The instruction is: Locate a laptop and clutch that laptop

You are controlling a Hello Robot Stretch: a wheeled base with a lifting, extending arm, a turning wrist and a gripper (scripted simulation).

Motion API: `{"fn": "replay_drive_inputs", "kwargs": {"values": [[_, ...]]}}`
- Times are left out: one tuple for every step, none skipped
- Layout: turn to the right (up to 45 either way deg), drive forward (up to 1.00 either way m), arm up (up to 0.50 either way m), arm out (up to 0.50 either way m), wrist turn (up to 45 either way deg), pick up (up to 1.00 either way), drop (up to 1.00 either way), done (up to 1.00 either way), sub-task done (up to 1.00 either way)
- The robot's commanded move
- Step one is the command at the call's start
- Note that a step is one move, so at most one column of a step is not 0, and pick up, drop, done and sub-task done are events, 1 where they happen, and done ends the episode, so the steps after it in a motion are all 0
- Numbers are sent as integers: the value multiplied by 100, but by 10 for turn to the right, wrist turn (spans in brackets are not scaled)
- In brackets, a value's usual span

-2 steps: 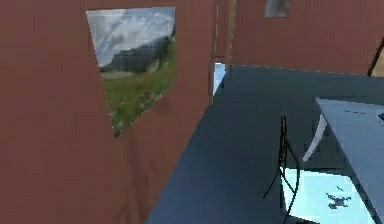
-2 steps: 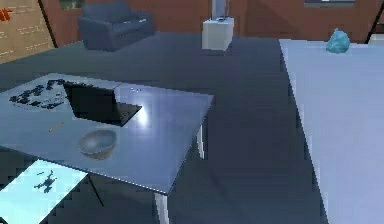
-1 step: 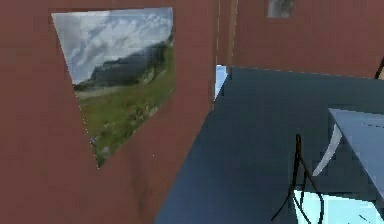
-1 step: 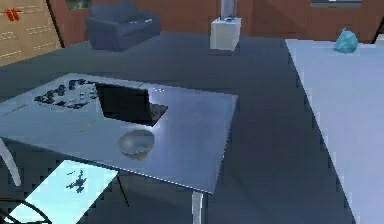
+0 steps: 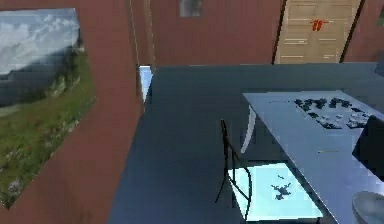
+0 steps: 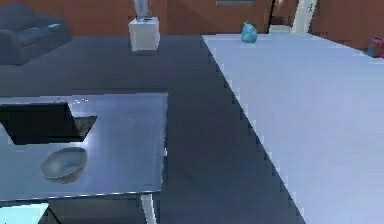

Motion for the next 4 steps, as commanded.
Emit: {"fn": "replay_drive_inputs", "kwargs": {"values": [[0,20,0,0,0,0,0,0,0],[-270,0,0,0,0,0,0,0,0],[450,0,0,0,0,0,0,0,0],[450,0,0,0,0,0,0,0,0]]}}
